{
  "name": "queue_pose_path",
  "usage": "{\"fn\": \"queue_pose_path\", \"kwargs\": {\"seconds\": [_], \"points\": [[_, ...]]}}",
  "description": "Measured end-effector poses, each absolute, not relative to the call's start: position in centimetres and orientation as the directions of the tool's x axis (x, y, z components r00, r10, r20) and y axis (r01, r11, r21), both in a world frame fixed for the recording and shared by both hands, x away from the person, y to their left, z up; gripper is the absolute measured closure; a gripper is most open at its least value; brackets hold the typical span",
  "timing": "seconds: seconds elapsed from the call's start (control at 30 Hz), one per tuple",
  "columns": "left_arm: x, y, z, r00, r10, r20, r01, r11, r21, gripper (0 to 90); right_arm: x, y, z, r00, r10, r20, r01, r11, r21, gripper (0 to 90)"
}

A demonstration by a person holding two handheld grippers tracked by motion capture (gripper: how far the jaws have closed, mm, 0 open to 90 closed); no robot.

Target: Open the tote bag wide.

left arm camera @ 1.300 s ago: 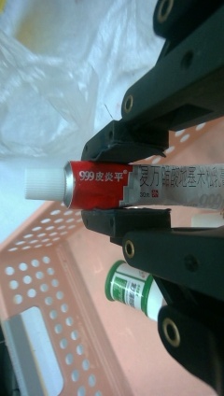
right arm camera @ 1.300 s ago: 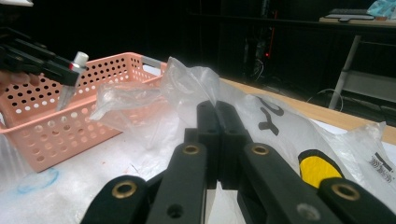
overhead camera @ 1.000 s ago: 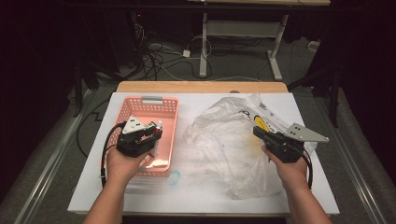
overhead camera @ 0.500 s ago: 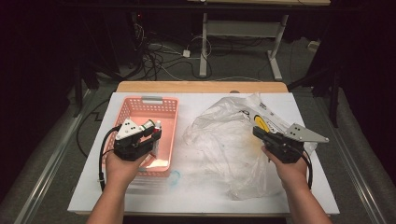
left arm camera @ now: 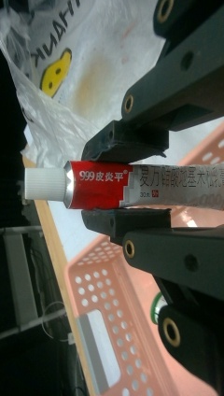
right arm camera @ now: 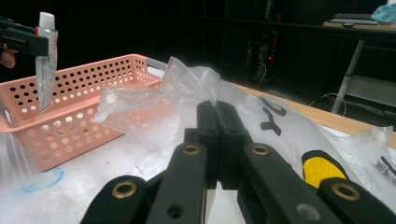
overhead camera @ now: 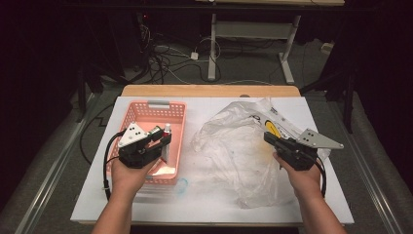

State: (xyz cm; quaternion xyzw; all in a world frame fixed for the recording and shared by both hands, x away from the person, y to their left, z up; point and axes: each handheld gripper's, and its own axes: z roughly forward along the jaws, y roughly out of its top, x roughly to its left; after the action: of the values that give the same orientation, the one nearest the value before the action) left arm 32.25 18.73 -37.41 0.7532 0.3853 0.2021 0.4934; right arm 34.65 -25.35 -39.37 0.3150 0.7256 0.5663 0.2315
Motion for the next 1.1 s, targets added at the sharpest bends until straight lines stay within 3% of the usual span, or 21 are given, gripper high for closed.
{"fn": "queue_pose_path", "kwargs": {"seconds": [1.1], "points": [[30.6,11.9,-37.6,0.773,0.63,-0.077,0.314,-0.274,0.909,66.4,34.5,-25.2,-39.1,-0.699,0.715,0.014,0.186,0.163,0.969,90.0]]}}
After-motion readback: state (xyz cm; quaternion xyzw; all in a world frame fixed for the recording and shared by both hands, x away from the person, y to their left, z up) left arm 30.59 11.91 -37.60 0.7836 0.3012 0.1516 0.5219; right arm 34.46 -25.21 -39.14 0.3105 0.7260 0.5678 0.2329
